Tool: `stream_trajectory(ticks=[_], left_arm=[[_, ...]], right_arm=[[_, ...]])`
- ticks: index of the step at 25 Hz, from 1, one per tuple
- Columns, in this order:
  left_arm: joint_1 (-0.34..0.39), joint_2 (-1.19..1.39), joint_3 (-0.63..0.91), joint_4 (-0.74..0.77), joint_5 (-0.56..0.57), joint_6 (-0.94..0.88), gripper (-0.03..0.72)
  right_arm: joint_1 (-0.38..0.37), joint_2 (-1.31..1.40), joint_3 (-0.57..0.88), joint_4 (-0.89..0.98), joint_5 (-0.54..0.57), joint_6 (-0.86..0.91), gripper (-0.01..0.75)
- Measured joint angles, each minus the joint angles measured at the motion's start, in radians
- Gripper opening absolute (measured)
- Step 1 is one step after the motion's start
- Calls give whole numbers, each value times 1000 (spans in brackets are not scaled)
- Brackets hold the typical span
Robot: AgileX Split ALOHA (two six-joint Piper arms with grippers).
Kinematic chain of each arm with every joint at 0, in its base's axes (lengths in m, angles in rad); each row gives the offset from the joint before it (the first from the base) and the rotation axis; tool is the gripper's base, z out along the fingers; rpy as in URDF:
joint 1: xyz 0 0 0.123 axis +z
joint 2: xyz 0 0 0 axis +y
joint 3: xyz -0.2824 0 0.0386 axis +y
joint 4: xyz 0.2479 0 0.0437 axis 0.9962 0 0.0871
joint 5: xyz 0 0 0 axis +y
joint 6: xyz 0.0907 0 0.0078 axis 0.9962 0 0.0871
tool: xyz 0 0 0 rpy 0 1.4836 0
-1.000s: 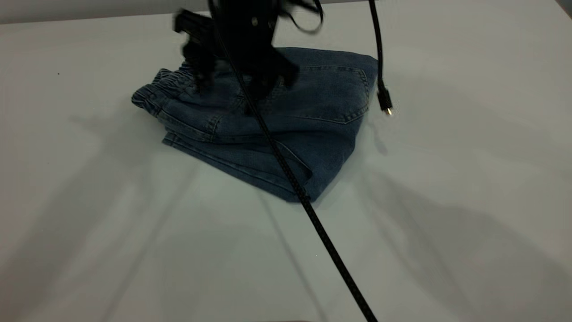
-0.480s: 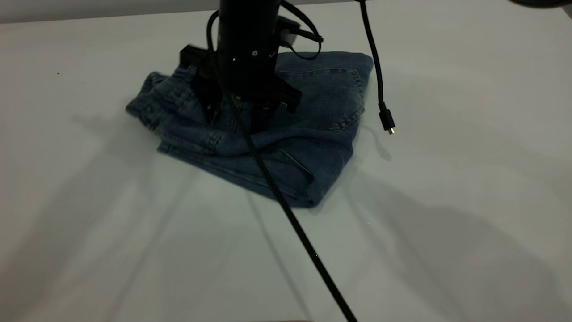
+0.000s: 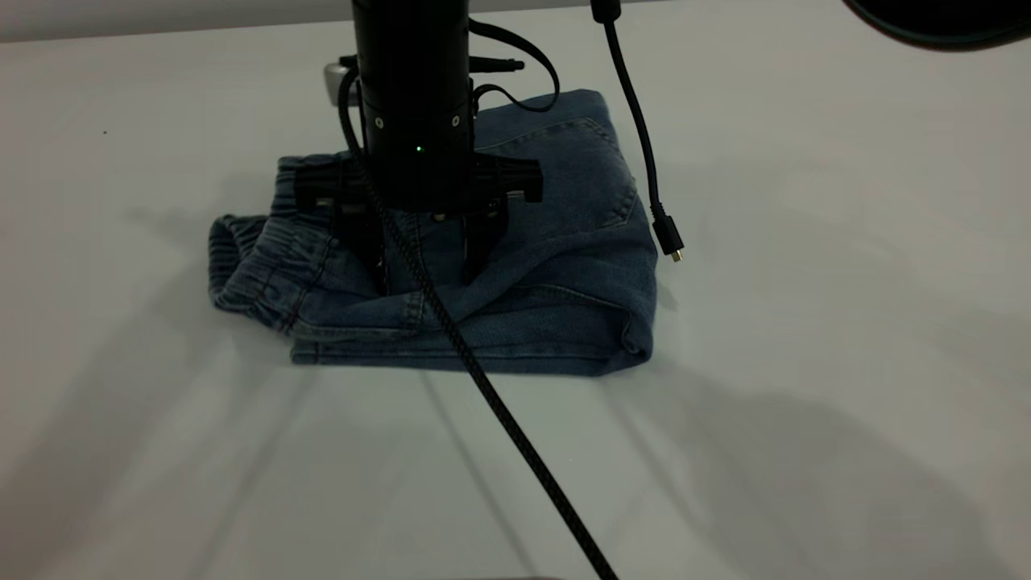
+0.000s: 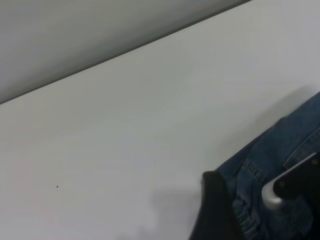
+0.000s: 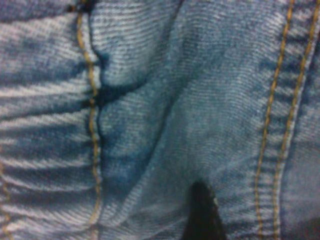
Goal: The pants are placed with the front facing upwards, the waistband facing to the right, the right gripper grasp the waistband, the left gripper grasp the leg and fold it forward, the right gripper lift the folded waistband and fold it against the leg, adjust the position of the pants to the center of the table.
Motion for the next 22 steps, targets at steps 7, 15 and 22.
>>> stream_trajectory(ticks=[7,15,22], left_arm=[[0,-35,0,-19,11,7,452],[0,-249,0,-47,66,70,452],[0,-456,0,-47,224,74,452]], right_arm=[[19,-85,15,-19,34,-121,451],[22,-454,17,-59,54,-279,451],[22,-803,17,-99,78,-414,451]])
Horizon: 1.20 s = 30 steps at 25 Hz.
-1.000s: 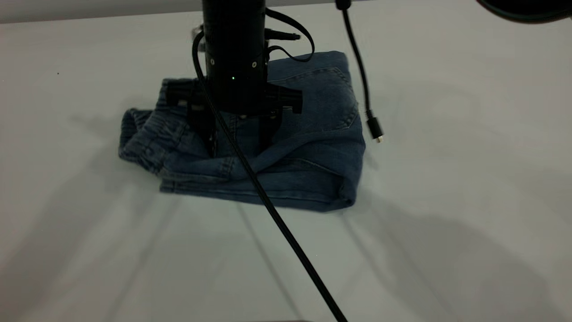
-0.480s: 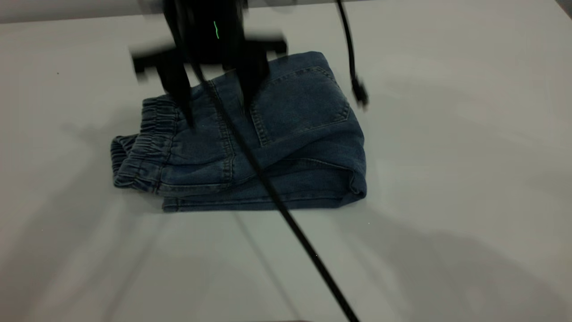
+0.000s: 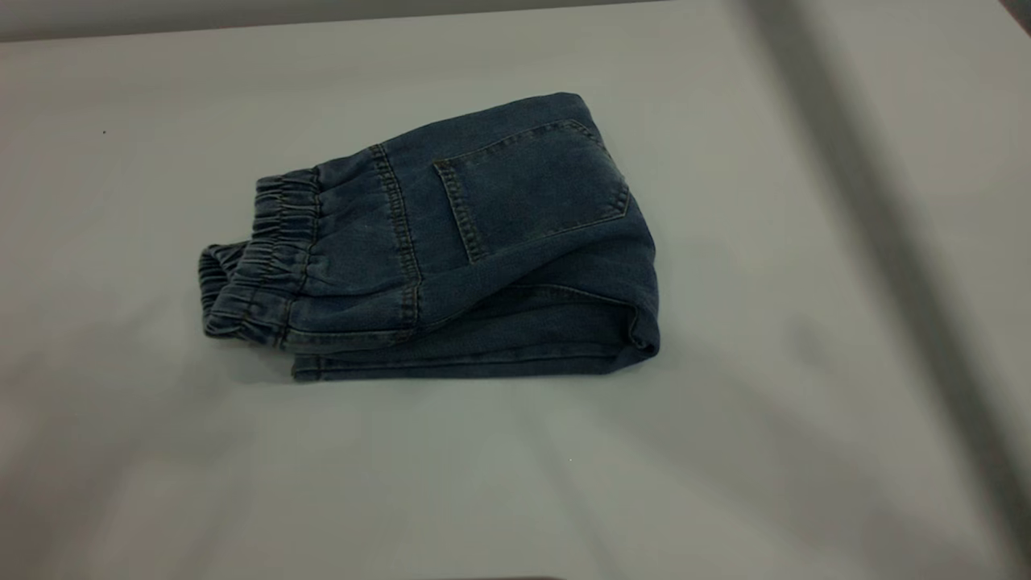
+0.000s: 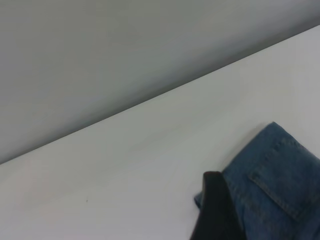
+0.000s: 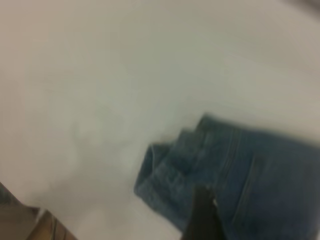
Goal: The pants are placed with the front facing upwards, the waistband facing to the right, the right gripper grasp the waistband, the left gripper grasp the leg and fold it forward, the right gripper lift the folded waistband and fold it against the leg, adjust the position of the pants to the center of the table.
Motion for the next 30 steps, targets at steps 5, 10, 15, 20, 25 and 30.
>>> stream_trajectory(ticks=[5,10,15,20,25,30], left_arm=[[0,-150,0,0,186,4,452],[0,-291,-2,-1,246,6,452],[0,-410,43,-4,246,2,452],[0,-530,210,-7,246,-14,452],[0,-615,473,-30,246,-38,452],[0,-650,730,-49,246,-88,452]], right_arm=[[0,-194,18,0,7,-59,451],[0,-413,179,4,9,-99,451],[0,-613,488,-19,13,-101,429],[0,-772,809,-36,13,-85,388],[0,-925,1101,-43,9,-66,365],[0,-1066,1326,-52,4,-44,365]])
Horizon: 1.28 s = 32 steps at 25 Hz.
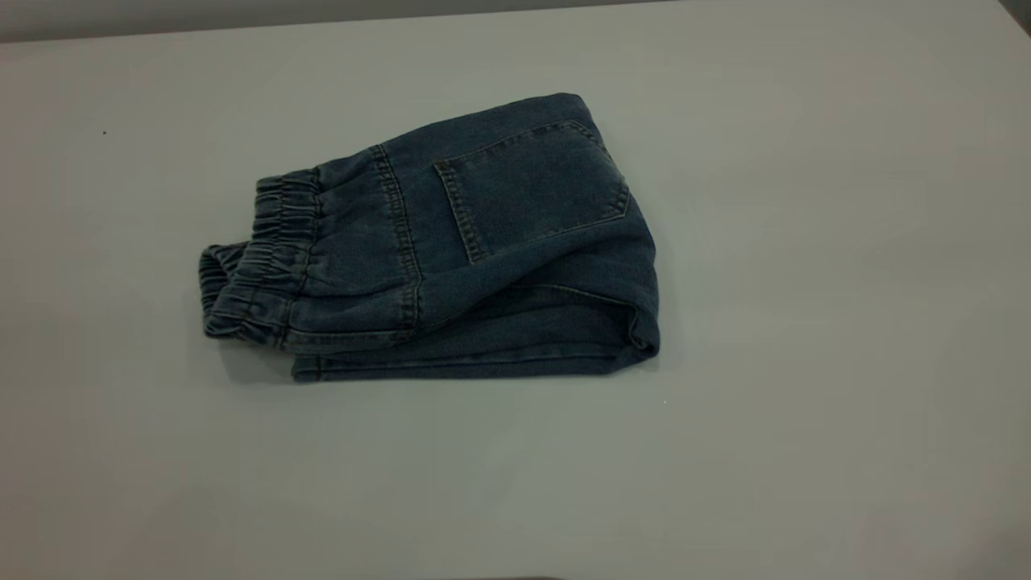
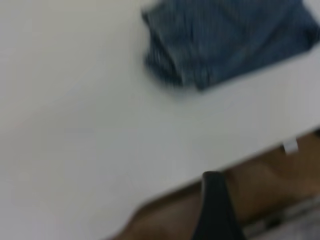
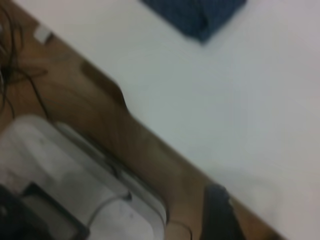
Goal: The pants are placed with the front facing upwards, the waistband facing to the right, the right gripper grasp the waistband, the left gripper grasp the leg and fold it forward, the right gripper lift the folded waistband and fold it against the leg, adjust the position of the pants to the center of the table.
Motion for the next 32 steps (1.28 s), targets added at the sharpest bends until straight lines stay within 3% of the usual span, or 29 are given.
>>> stream_trajectory(ticks=[7,15,32], left_arm=[[0,-52,224,-1,-18,-8,452],[0,-62,254,-3,-60,-13,452],[0,-62,255,-3,-61,-17,452]], right_arm=[[0,-220,231,-22,-60,13,365],[0,-459,442,-23,-118,28,365],[0,-533,455,-23,-139,28,365]])
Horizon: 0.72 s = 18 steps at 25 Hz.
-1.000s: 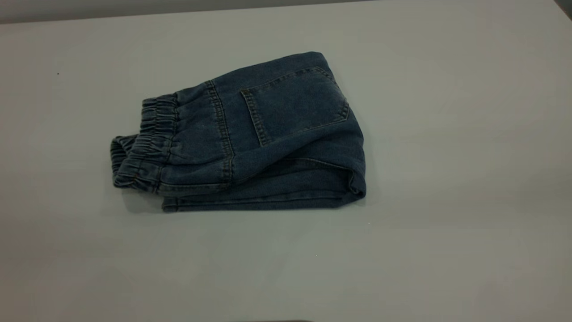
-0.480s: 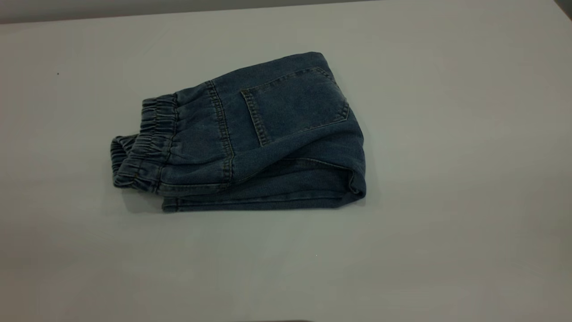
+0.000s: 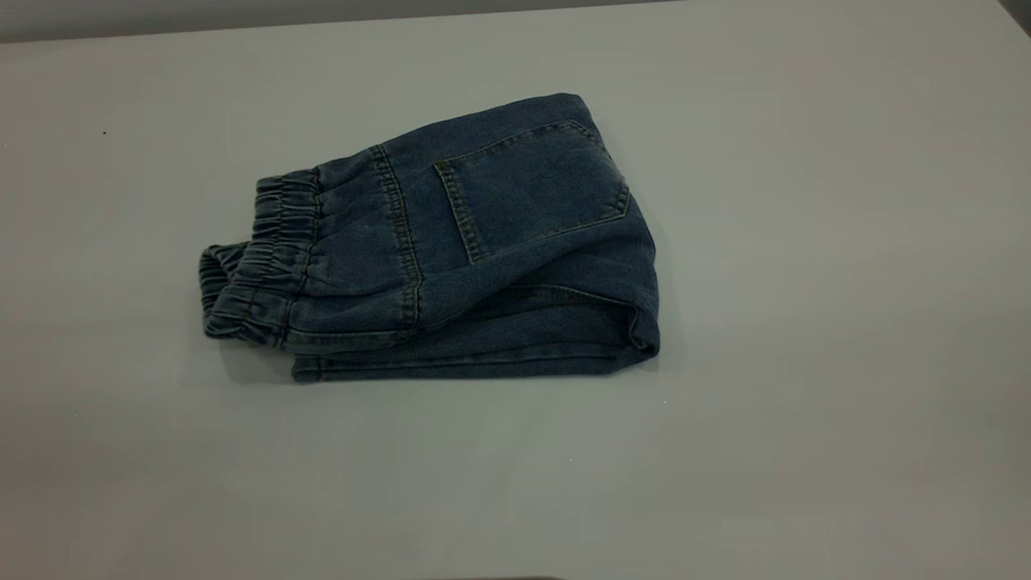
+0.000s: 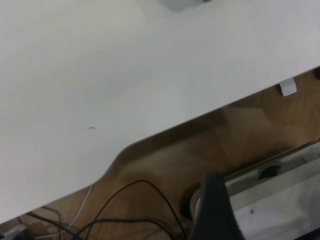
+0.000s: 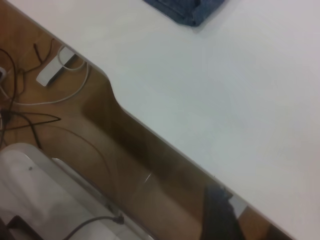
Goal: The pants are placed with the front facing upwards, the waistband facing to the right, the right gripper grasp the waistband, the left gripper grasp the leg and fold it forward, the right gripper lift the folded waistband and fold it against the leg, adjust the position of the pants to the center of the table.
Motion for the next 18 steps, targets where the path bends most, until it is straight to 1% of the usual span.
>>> stream_trajectory(ticks=[4,6,8,9,13,14,16,18], left_arm=[[0,0,0,0,0,0,452],[4,-4,0,0,0,0,452],[32,-19,0,0,0,0,452],[53,-31,0,0,0,0,452],[176,-99,0,0,0,0,452],[204,-115,0,0,1,0,452],[248,-156,0,0,1,0,452],[286,-195,0,0,1,0,452]], right_arm=[[-3,-3,0,0,0,-1,365],[-41,-9,0,1,0,-1,365],[-127,-9,1,2,0,-1,365],[-193,-10,2,4,0,-1,365],[-470,-35,3,5,0,-1,365],[-527,-48,3,4,0,-1,365],[-605,-78,3,2,0,-1,365],[-648,-121,3,2,1,-2,365]])
